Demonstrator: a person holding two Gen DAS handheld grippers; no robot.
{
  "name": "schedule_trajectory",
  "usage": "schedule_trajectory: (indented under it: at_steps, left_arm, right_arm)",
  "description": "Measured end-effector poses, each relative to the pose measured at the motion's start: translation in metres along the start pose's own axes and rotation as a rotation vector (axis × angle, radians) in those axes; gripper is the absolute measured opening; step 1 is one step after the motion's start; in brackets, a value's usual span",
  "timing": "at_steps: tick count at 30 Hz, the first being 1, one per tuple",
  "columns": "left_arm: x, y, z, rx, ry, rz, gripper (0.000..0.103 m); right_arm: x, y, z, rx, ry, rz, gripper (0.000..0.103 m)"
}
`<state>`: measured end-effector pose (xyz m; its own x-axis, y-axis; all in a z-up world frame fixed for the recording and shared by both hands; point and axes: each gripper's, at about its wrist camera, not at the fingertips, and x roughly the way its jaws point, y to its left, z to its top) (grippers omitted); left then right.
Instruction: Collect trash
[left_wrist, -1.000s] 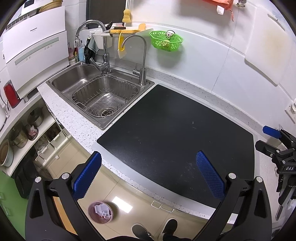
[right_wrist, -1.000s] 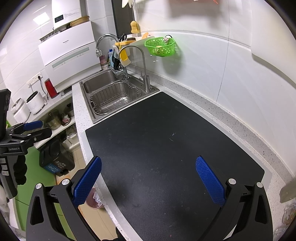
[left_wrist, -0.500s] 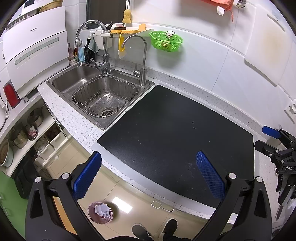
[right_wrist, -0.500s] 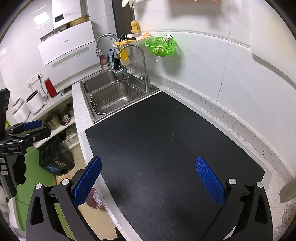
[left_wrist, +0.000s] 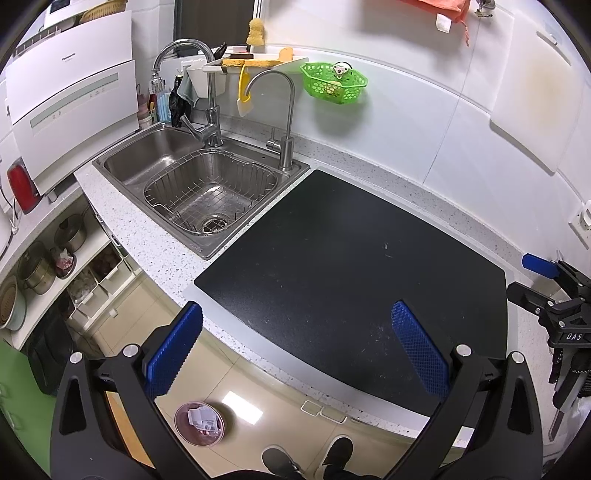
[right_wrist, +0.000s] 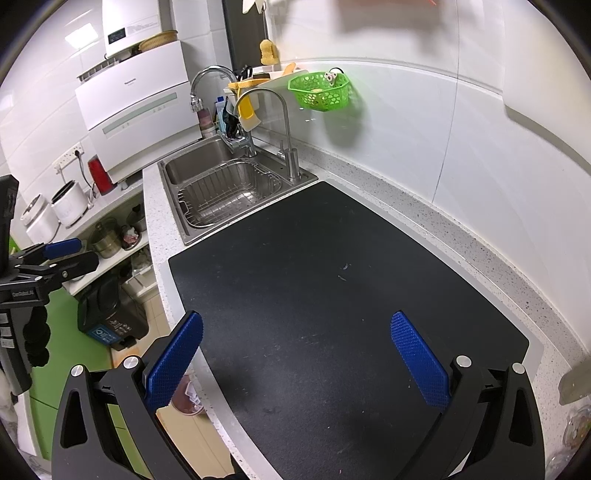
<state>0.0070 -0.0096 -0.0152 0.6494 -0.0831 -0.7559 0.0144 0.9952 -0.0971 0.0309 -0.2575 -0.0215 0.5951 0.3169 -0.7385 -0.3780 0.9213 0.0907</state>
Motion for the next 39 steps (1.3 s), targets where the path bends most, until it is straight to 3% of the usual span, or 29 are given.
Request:
schedule_trajectory:
  at_steps: [7,15,29,39]
  left_arm:
    - [0.000,0.000,0.004,-0.002,-0.010,-0.003,0.100]
    - [-0.004,0.000,0.008,0.004,-0.074,0.067,0.100]
    - [0.003,-0.008,0.006,-0.022,-0.038,0.069,0.100]
    - [0.022,-0.047,0.002,-0.009,-0.018,0.045,0.100]
  right_arm:
    - [0.003,-0.002,0.002,-0.002,0.000,-0.001,0.098]
    - [0.004,-0.008,0.002,0.000,-0.002,-0.003,0.098]
    - [0.004,-0.021,-0.004,0.008,-0.003,-0.001,0.098]
    - [-0.005,-0.057,-0.030,0.066,-0.010,-0.031,0.098]
